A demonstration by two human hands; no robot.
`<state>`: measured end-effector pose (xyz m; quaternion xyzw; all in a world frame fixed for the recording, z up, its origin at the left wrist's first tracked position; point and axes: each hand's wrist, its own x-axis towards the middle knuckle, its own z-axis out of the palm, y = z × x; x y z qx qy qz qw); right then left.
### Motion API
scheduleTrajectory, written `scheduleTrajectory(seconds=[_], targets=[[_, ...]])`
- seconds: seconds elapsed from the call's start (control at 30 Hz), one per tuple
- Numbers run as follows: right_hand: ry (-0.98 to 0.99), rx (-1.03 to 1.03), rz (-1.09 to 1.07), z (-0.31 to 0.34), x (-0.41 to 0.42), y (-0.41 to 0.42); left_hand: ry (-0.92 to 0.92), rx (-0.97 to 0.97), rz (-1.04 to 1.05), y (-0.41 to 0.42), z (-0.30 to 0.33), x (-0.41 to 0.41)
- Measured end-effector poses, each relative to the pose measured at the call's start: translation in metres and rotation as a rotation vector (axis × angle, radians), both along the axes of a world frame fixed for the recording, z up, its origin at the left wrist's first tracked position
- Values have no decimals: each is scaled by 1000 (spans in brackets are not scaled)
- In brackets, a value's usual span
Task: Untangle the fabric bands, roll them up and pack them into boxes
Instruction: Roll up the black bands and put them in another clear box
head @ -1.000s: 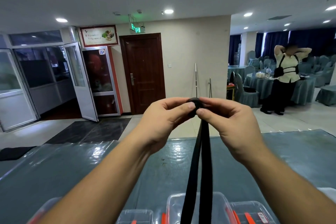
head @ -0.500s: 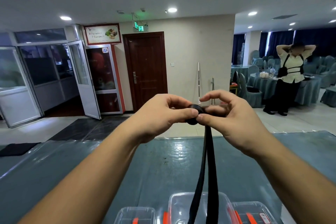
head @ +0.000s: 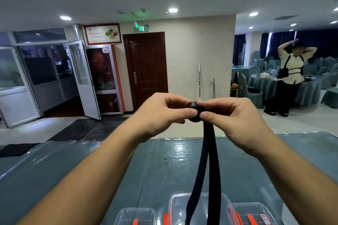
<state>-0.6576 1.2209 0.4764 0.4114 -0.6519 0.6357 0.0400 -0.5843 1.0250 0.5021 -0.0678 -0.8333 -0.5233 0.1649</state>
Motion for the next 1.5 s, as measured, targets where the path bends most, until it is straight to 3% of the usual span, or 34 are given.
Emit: scheduleTrajectory(seconds=[0.07, 0.23, 0.33, 0.4, 0.5, 0.57, 0.73, 0.83, 0.9, 1.03, 1.1, 1.23, 1.3, 1.4, 1.5], targets=[[-12, -44, -8, 1, -1, -2, 45, -24, 22, -3, 2, -1], [-117, -263, -38, -7, 1, -12, 107, 388, -19, 13, -14, -11], [-134, -263, -47, -7, 0, -11, 76, 495, -34, 20, -22, -12], [-79, -159, -48, -4, -3, -5, 43, 398, -25, 18, -20, -9], [13, 38, -20, 2, -4, 5, 8, 67, -4, 7, -7, -3], [21, 41, 7, 4, -3, 5, -3, -10, -15, 3, 0, -1], [-137, -263, 17, -7, -1, -5, 70, 351, -48, 14, -7, -6], [-178, -287, 35, -6, -1, -4, 68, 473, -60, 20, -13, -8], [-119, -207, 30, -1, -3, 1, 51, 411, -54, 18, -10, -5], [-6, -4, 45, 10, -5, 7, 19, 4, 11, 9, 6, 2], [-7, -57, 22, 9, -4, 5, 33, 71, 14, 9, 9, 2], [-102, -265, 23, -3, 1, -2, 69, 434, -56, 23, -2, -1], [-124, -284, 27, -5, 1, -3, 70, 494, -57, 27, -9, -4], [-90, -200, 39, -1, -2, 2, 44, 404, -38, 24, -7, -3], [-19, -59, 73, 6, -5, 7, 10, 97, -26, 15, 5, 3]])
